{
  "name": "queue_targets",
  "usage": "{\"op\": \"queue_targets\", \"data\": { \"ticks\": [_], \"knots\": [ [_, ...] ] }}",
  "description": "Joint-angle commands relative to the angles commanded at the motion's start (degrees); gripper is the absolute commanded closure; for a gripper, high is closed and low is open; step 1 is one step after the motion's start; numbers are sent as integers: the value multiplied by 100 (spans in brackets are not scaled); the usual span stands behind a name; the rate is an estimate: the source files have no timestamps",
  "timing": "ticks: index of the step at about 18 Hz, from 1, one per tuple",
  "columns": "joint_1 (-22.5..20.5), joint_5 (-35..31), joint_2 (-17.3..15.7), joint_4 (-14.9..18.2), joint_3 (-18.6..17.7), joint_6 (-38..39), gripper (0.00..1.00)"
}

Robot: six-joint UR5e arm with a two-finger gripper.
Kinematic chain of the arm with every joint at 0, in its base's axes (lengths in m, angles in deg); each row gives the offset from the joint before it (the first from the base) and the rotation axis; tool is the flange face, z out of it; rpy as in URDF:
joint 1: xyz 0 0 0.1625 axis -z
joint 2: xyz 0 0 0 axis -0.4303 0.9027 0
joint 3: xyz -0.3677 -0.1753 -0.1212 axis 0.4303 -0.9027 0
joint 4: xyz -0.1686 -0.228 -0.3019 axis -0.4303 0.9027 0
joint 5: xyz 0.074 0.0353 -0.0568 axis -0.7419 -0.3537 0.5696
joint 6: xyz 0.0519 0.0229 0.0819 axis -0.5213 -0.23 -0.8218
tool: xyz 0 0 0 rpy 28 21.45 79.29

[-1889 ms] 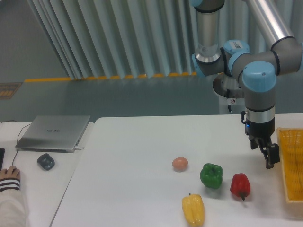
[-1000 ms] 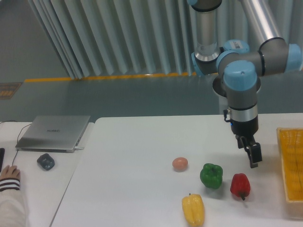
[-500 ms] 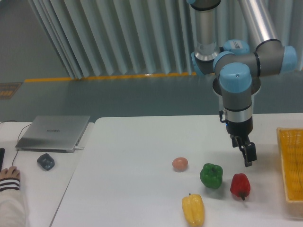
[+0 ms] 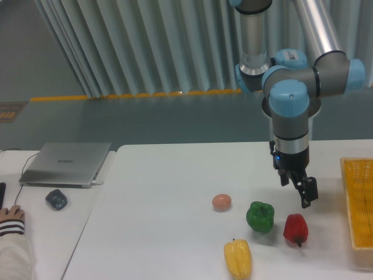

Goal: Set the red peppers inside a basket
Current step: 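Move the right gripper down toward the red bell pepper, then open the gripper and lower it around the red bell pepper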

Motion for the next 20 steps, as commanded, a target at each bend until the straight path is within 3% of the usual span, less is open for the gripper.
{"op": "queue_targets", "data": {
  "ticks": [4, 8, 13, 14, 16, 20],
  "knots": [
    [0, 26, 149, -202, -18, 256, 0],
    [-79, 26, 229, -282, -1, 1232, 0],
    [-140, 79, 475, -317, 526, 2364, 0],
    [-167, 210, 606, -552, 657, 2915, 0],
    [-184, 185, 738, -896, 668, 3192, 0],
    [-264, 89, 949, -1011, 650, 3299, 0]
  ]
}}
